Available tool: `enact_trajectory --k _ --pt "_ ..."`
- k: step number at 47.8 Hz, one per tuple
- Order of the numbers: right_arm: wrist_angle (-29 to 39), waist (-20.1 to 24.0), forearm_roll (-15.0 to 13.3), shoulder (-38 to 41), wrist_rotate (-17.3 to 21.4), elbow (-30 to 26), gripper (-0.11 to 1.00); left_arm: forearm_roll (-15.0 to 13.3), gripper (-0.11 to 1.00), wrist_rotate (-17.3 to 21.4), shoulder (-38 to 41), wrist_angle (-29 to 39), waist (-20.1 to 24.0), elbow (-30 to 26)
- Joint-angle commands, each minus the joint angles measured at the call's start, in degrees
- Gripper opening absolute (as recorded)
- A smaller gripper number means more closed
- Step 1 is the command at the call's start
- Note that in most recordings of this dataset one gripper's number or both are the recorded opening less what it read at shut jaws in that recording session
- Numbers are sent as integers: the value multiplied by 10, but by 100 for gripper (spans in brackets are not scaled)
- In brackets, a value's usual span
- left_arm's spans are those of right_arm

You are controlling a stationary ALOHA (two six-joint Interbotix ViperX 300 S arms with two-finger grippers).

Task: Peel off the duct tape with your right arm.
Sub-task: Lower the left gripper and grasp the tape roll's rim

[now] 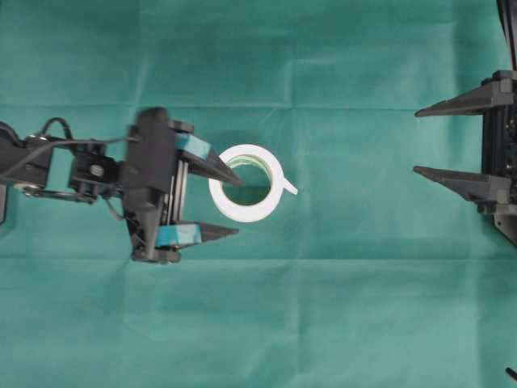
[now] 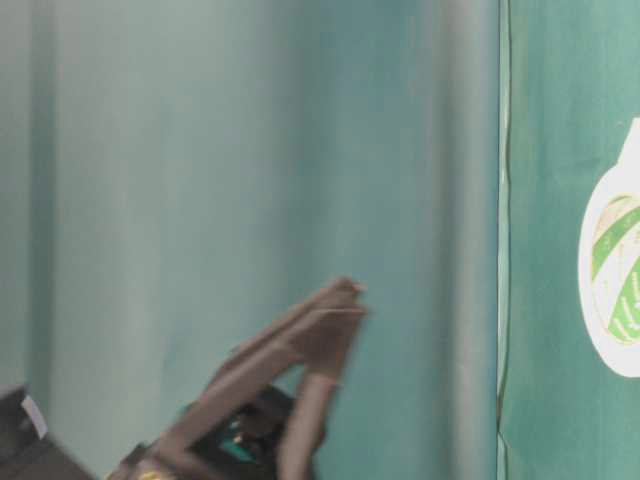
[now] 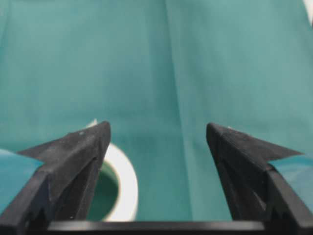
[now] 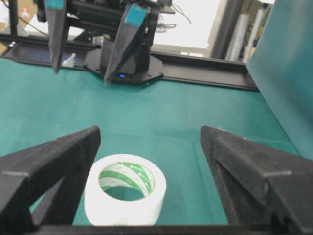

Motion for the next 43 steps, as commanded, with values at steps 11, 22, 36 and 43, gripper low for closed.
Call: enact_trajectory --k 11,22,36,43 --pt "-4 -1 0 2 1 -7 76 -1 84 2 52 150 -5 -78" --pt "-4 -1 1 2 1 -7 76 0 84 3 68 185 -6 -98" --pt "-6 -1 1 3 2 -7 76 0 84 4 99 178 -3 -96" --pt "-5 -1 1 4 5 -7 76 0 84 4 129 177 -3 -102"
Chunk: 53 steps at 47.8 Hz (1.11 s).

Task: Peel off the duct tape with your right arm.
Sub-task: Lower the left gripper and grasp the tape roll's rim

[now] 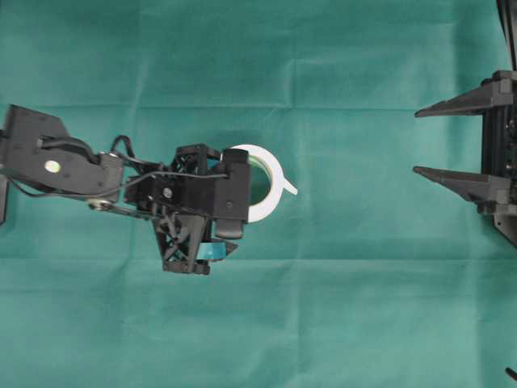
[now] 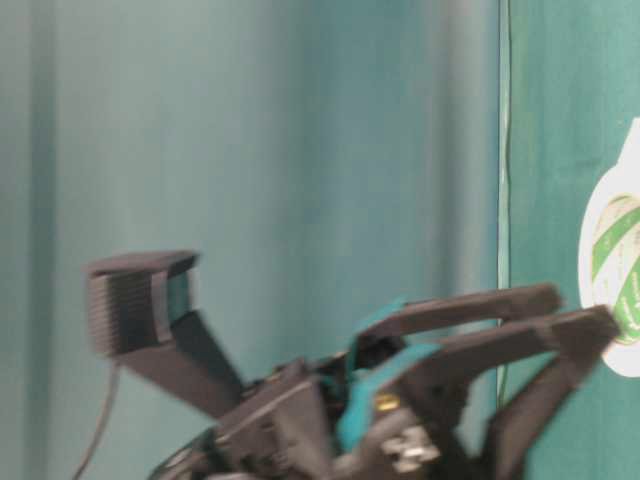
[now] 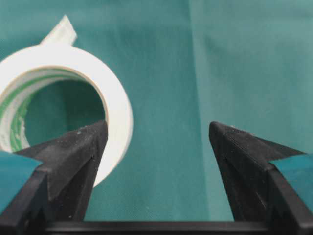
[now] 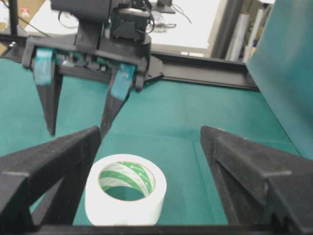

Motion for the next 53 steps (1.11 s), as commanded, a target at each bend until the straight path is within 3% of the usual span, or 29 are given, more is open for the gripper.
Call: enact_trajectory --k 1,9,53 --pt "-5 -1 1 2 4 -7 76 -1 84 0 5 -3 1 -18" --pt "-5 -1 0 2 19 -4 76 0 84 0 22 -4 1 -26" --pt "-7 -1 0 -2 19 5 77 1 84 0 82 -11 25 -30"
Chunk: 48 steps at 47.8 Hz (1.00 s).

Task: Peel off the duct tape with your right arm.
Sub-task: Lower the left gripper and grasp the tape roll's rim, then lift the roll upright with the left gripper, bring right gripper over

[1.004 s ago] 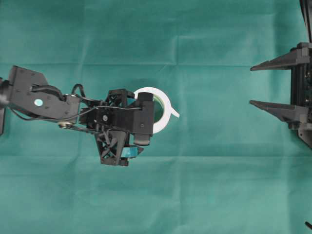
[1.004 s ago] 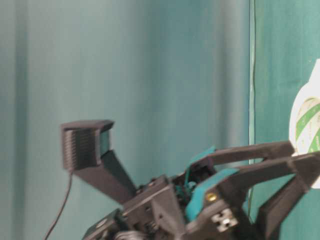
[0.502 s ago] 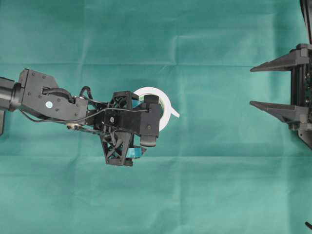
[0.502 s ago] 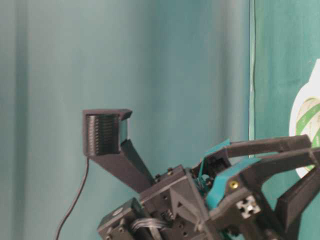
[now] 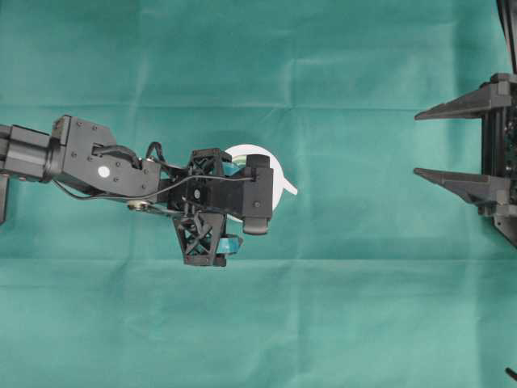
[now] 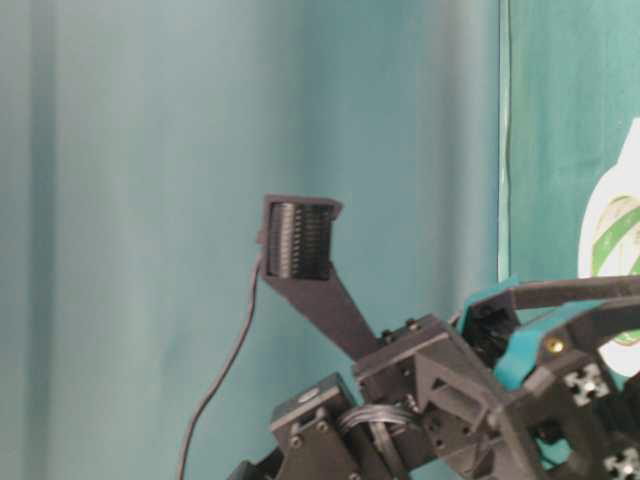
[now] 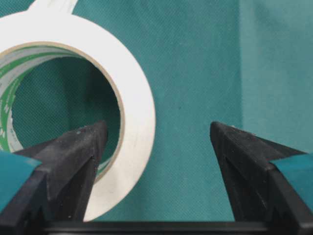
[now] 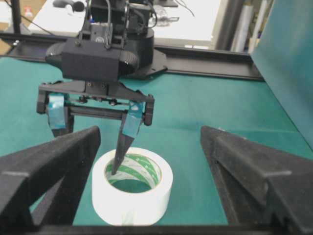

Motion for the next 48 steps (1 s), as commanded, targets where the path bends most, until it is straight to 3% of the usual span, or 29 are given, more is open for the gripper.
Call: enact_trajectory --k 1,48 --pt "-8 -1 0 2 1 -5 77 1 84 -1 -4 -4 5 -11" --pt "-30 -1 0 2 2 13 76 1 84 -2 40 -33 16 -11"
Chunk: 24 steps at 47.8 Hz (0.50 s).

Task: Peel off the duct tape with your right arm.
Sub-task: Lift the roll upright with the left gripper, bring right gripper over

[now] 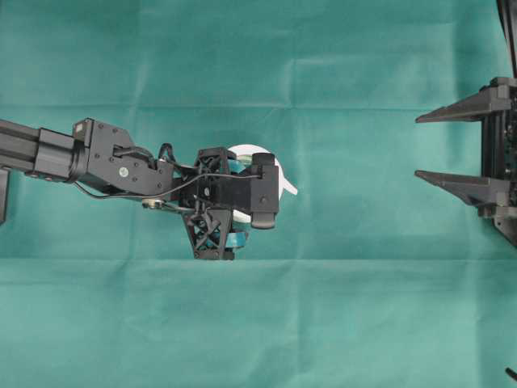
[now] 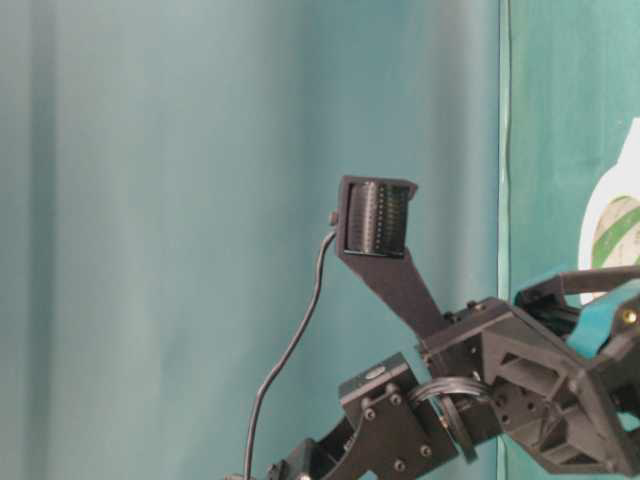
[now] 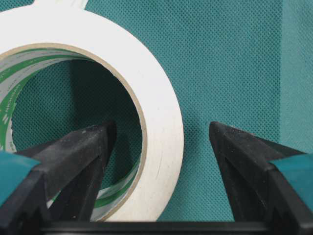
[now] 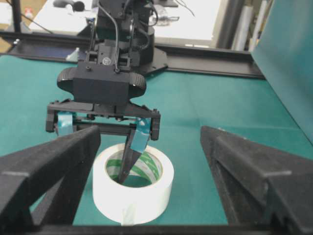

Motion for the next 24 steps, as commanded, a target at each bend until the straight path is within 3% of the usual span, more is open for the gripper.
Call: enact_trajectory --k 1,6,12,17,24 --pt "-6 -1 0 2 1 -7 76 0 83 -1 -8 -2 2 -8" --pt "-6 -1 -1 2 3 -7 76 0 73 1 -7 -1 4 -8" --pt "-6 -1 -1 2 4 -7 76 1 39 2 -7 3 2 -8" --pt "-6 -1 -1 2 4 -7 76 1 21 4 -11 5 2 -9" --pt "-7 -1 -1 2 5 -7 76 2 21 6 -23 26 4 -18"
